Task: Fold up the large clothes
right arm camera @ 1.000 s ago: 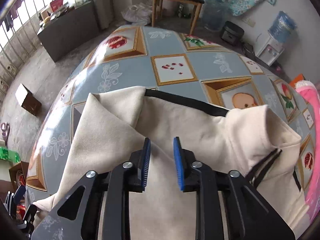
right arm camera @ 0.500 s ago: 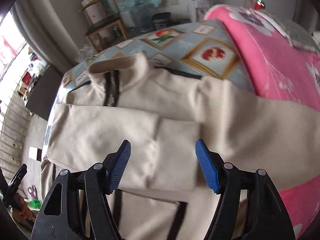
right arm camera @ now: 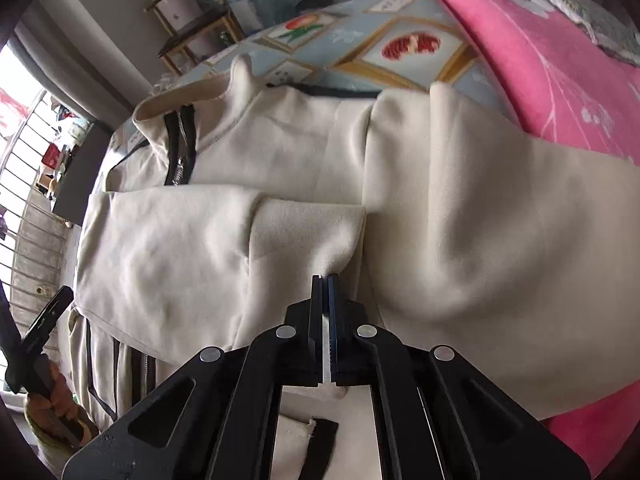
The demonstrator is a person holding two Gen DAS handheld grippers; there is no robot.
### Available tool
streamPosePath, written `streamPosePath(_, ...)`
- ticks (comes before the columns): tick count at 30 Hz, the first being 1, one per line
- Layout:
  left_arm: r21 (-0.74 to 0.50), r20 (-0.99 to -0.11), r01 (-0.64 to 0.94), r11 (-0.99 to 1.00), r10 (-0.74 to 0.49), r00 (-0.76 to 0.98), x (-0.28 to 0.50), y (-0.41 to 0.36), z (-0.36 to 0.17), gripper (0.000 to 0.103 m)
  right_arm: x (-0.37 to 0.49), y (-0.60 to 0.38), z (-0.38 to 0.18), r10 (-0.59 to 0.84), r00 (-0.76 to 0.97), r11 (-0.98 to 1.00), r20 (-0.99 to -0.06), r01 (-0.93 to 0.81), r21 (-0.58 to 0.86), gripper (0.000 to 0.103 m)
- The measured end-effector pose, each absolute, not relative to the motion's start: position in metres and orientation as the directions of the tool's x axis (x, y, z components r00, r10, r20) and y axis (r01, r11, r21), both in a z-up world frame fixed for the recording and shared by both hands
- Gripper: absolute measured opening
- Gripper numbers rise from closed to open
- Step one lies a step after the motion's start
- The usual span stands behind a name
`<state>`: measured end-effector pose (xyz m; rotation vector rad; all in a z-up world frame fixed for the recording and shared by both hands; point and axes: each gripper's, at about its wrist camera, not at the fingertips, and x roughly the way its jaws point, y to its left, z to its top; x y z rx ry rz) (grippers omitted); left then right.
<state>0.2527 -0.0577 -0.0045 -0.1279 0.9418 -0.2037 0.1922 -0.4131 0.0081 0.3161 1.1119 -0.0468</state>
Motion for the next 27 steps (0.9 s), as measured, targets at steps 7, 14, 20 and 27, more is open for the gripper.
streamPosePath(7, -0.140, -0.818, 0.136, 0.981, -0.191, 0.542, 0.274, -0.083, -0.022, 0.085, 0.191, -0.426, 0.000, 0.078, 0.442, 0.965, -0.894, 0.190, 0.178, 0.012)
streamPosePath(14, -0.108, -0.828, 0.197, 0.975, -0.198, 0.525, 0.273, -0.092, -0.039, 0.095, 0.114, -0.490, 0.038, 0.077, 0.587, 0.901, -0.806, 0.305, 0.308, 0.060)
streamPosePath(20, -0.040, -0.824, 0.227, 0.973, -0.161, 0.543, 0.270, -0.101, -0.044, 0.098, 0.013, -0.633, 0.048, -0.102, 0.619, 0.653, -0.779, 0.632, 0.417, 0.070)
streamPosePath(27, 0.000, -0.820, 0.218, 0.976, -0.125, 0.558, 0.270, -0.106, -0.047, 0.098, -0.041, -0.739, 0.001, -0.132, 0.576, 0.350, -0.807, 0.788, 0.506, 0.070)
